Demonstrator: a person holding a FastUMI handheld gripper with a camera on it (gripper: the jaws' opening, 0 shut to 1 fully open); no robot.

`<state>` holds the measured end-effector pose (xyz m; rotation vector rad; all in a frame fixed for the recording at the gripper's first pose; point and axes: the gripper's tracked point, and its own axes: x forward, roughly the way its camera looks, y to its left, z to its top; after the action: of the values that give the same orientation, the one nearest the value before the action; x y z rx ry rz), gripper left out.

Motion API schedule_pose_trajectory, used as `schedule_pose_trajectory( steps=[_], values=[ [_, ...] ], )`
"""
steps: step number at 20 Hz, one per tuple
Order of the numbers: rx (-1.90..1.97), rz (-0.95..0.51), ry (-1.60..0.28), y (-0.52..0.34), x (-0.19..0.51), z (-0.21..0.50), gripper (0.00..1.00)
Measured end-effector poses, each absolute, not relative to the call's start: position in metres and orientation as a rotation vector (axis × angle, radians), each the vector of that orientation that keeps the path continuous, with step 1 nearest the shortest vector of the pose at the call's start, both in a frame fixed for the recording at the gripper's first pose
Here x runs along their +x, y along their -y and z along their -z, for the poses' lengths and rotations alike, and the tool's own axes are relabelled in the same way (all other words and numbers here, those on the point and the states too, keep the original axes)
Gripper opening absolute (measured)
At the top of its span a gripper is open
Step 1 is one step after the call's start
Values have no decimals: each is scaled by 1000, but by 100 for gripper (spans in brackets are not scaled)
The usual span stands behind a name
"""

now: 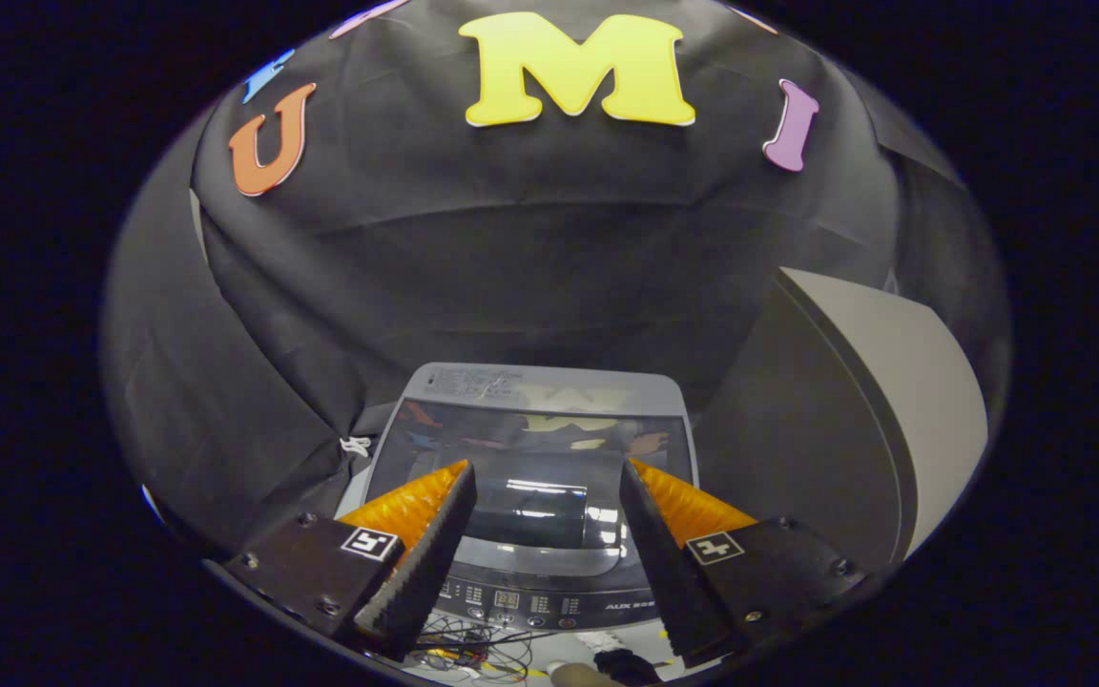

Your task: Put the clothes into the washing machine and then close the washing machine lid.

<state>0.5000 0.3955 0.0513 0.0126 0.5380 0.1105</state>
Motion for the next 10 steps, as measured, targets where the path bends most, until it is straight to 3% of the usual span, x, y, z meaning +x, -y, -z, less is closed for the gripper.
schedule_pose_trajectory(
  steps=[10],
  values=[
    [77, -172, -270, -327, 389, -123, 96]
  ],
)
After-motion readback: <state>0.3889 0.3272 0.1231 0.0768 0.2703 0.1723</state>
